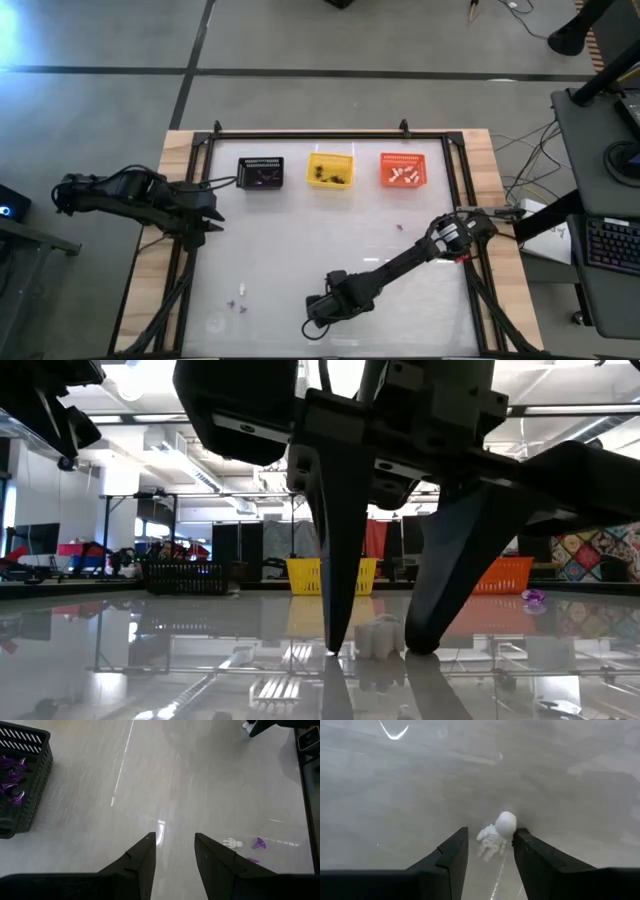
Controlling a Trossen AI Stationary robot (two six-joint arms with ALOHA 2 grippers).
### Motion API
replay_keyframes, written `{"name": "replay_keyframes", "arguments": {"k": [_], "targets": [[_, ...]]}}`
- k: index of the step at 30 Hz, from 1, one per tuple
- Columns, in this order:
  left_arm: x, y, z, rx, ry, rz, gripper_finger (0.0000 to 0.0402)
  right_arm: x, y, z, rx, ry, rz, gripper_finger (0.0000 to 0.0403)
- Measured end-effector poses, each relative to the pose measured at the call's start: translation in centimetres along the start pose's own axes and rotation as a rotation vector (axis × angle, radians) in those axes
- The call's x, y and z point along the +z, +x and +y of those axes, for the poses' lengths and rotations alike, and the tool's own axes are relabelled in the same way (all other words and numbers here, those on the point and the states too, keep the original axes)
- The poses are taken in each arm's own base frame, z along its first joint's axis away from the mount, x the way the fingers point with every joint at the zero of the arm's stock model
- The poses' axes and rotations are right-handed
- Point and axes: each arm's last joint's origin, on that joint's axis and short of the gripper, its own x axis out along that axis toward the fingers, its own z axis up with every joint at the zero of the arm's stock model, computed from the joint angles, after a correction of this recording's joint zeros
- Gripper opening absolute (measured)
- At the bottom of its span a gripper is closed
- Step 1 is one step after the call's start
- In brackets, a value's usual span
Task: Sort Halloween decoration
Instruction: Put the white skeleton toy into the orange bin
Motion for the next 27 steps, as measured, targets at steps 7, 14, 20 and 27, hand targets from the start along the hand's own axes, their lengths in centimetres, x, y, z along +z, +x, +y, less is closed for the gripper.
{"name": "replay_keyframes", "arguments": {"k": [7,14,20,27], "targets": [[0.1,0.1,0.0,0.001,0.0,0.002,0.0118,0.3,0.8,-0.8,-0.028,-0.025,-0.009,0.0096],[0.0,0.0,0.0,0.0,0.0,0.0,0.0118,0.4,1.2,-1.0,-0.035,-0.086,-0.006,0.002],[0.0,-0.1,0.0,-0.001,0.0,-0.004,0.0118,0.1,0.2,-0.1,-0.016,-0.149,-0.003,0.0016],[-0.1,-0.2,0.0,-0.004,0.0,-0.012,0.0118,0.1,-2.3,0.8,-0.047,-0.185,-0.119,0.0014]]}}
